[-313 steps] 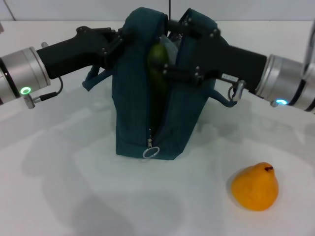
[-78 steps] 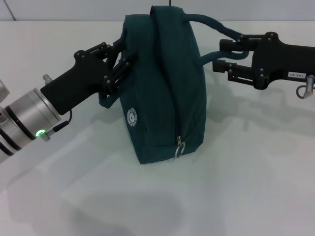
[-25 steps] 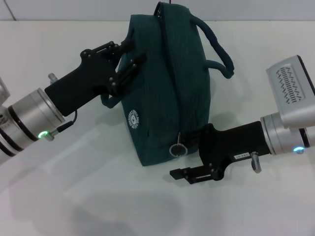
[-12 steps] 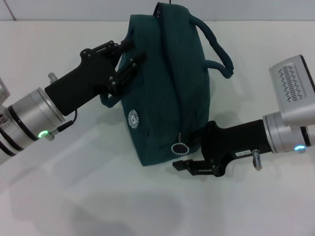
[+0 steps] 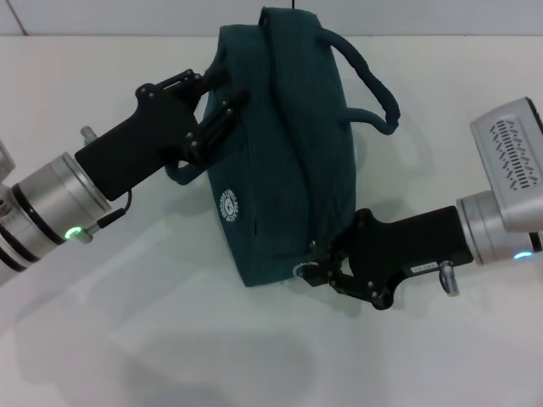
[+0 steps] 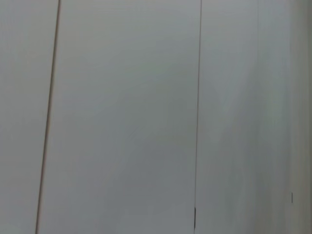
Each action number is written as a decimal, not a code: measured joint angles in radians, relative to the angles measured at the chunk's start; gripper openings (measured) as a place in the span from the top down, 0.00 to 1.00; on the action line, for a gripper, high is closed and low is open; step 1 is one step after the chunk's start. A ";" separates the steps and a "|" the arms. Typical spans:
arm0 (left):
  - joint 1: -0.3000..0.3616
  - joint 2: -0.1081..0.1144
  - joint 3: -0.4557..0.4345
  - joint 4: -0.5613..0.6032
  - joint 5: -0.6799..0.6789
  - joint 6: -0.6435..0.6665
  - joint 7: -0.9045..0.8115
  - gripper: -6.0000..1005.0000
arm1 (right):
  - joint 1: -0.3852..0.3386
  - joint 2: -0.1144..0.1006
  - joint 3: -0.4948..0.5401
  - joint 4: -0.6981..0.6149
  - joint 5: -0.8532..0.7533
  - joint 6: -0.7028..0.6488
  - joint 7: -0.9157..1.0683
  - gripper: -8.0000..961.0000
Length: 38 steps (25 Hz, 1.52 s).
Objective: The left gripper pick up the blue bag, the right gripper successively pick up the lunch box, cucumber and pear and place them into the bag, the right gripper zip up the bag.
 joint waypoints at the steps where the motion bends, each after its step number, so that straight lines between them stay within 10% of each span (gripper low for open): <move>1: 0.001 0.000 -0.001 0.000 -0.001 0.003 -0.001 0.50 | 0.000 -0.001 0.002 -0.004 0.001 -0.002 -0.004 0.92; 12: 0.043 0.004 -0.004 -0.062 -0.128 0.097 0.002 0.43 | -0.026 -0.002 0.072 -0.066 0.004 -0.062 -0.098 0.97; 17: 0.095 0.005 -0.003 -0.062 -0.143 0.155 0.002 0.23 | -0.026 0.003 0.099 -0.070 0.008 -0.064 -0.162 0.97; 31: 0.291 0.005 0.080 -0.111 -0.068 0.194 0.176 0.22 | -0.015 -0.001 0.166 -0.073 0.055 -0.055 -0.189 0.97; 38: 0.226 0.005 0.117 -0.189 -0.046 0.145 0.186 0.22 | -0.015 0.003 0.173 -0.079 0.080 -0.058 -0.190 0.97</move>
